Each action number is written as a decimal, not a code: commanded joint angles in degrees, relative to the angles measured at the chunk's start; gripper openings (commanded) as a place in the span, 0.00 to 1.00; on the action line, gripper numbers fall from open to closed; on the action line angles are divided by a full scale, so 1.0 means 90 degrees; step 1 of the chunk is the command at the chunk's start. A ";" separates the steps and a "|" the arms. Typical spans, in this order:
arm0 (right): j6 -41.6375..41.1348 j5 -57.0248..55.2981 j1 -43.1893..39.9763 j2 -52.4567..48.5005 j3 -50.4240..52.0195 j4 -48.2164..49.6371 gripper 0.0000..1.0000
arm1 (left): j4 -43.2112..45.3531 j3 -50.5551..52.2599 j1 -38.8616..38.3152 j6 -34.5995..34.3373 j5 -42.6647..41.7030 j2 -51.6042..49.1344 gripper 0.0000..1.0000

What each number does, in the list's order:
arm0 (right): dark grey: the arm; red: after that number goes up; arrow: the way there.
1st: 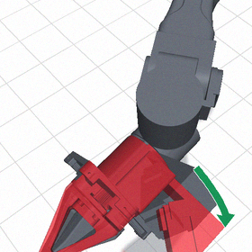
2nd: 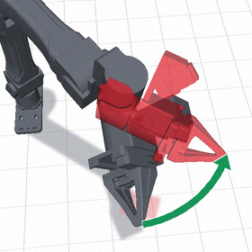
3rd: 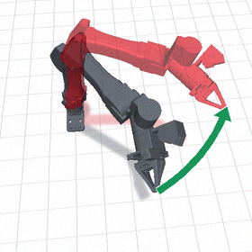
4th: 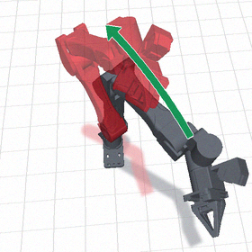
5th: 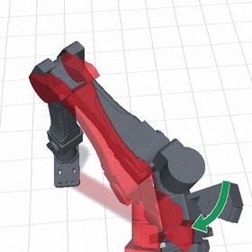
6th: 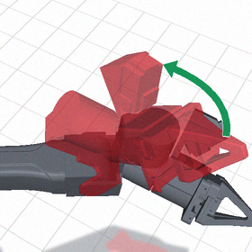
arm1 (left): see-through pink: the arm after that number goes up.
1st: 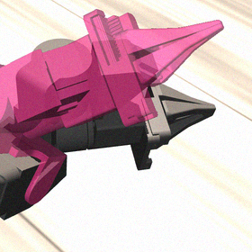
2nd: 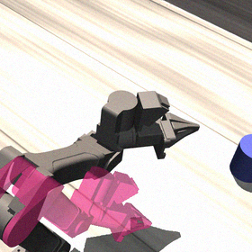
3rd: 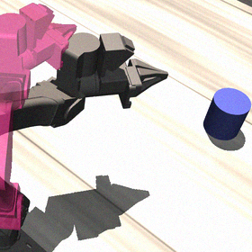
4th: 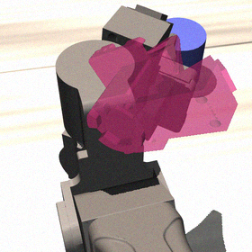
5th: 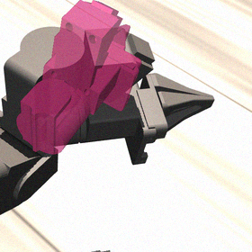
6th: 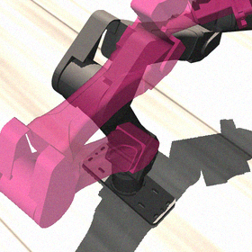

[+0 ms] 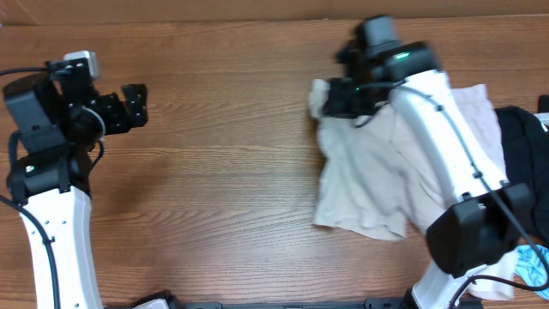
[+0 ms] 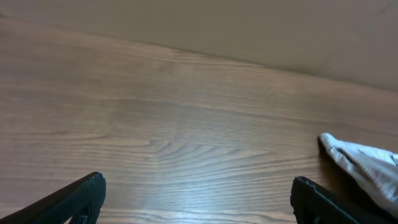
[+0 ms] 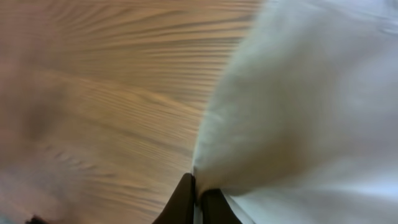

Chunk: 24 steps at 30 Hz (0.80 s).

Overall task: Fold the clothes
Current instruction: 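Drag the beige shorts leftward to the table center with right gripper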

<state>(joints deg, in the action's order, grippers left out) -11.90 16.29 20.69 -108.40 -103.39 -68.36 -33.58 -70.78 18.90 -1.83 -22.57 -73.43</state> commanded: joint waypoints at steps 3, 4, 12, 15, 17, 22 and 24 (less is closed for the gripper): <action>-0.0401 -0.0109 0.1457 -0.0308 -0.0187 0.0763 0.30 | -0.0100 -0.0163 0.0272 -0.0049 -0.0095 -0.0041 0.98; -0.0396 -0.0134 0.1596 -0.0347 -0.0187 0.0877 0.54 | -0.0124 -0.0163 0.0272 0.0007 -0.0095 -0.0041 0.98; -0.0551 -0.0085 0.1394 -0.0180 -0.0340 0.0665 1.00 | -0.0291 -0.0160 0.0175 0.0214 -0.0231 -0.0044 1.00; -0.0542 -0.0087 0.0765 0.0032 -0.0471 0.0306 1.00 | -0.0313 -0.0153 -0.0160 0.0345 -0.0430 -0.0083 0.99; -0.0537 -0.0087 0.0202 0.0143 -0.0522 0.0068 1.00 | -0.0316 -0.0153 -0.0544 0.0406 -0.0444 -0.0192 0.98; -0.0476 -0.0138 -0.1248 0.0185 -0.0517 -0.0393 1.00 | -0.0119 -0.0153 -0.1894 0.0699 -0.0032 -0.0889 1.00; -0.0333 -0.0136 -0.1800 0.0187 -0.0517 -0.0469 1.00 | 0.0090 -0.0153 -0.2392 0.0804 0.0391 -0.1263 1.00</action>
<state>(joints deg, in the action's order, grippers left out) -16.38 15.64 9.78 -109.19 -106.65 -71.88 -34.30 -71.00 3.53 2.20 -23.70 -79.81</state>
